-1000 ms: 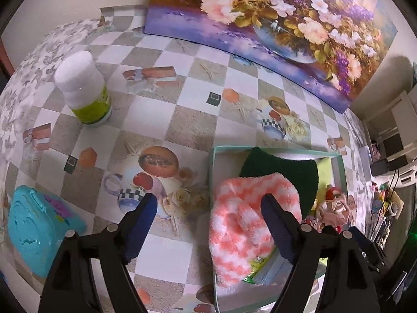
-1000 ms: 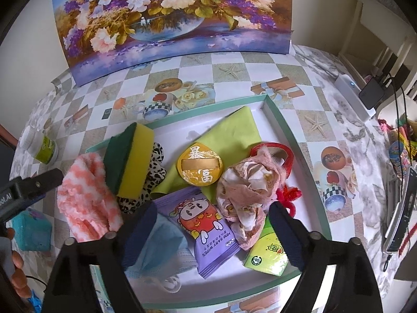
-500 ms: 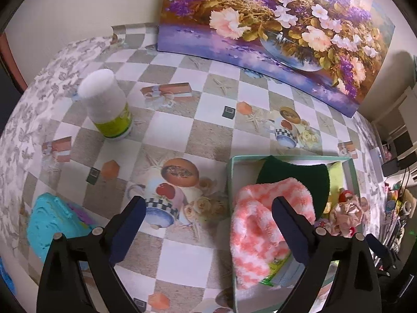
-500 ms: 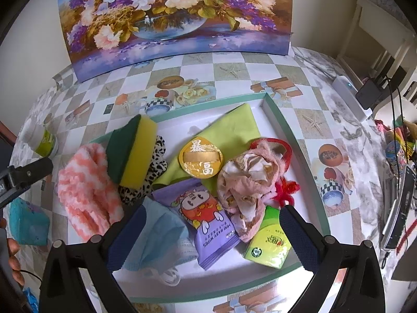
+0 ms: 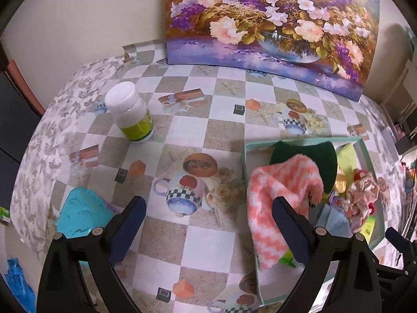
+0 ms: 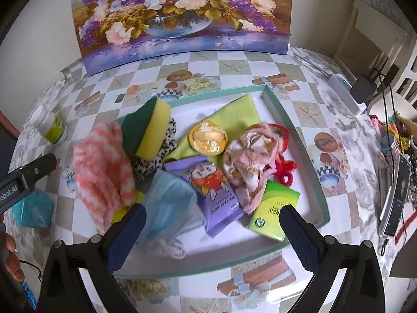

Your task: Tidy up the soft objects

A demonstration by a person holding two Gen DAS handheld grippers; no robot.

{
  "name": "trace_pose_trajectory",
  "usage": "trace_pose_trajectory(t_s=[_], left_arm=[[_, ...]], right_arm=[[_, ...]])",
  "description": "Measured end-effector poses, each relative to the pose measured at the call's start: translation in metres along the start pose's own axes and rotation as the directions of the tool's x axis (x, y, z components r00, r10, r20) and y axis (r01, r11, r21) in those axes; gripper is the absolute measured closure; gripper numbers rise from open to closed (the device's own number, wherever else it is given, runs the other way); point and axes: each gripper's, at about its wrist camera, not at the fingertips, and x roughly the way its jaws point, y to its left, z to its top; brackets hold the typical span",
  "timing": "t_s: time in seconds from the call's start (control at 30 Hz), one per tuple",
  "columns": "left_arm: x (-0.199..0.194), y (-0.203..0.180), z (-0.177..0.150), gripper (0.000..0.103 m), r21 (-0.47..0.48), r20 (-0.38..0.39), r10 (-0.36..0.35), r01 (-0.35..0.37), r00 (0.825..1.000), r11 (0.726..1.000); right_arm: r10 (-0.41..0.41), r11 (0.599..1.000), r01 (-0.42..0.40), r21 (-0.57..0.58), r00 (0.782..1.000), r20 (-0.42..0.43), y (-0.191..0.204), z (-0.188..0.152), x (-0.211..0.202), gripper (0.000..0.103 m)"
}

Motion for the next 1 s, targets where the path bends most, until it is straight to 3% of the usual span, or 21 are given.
trace_pose_trajectory(t_s=[0.53, 1.0], left_arm=[[-0.001, 0.004, -0.045, 0.006, 0.034, -0.054, 0.098, -0.096, 0.994, 0.995], [-0.007, 0.011, -0.072, 0.006, 0.055, -0.072, 0.114, -0.11, 0.991, 0.992]], right_arm=[[-0.003, 0.999, 0.003, -0.042, 1.0, -0.005, 0.014, -0.029, -0.01, 0.0], [-0.009, 0.998, 0.008, -0.062, 1.0, -0.019, 0.02, -0.053, -0.012, 0.0]])
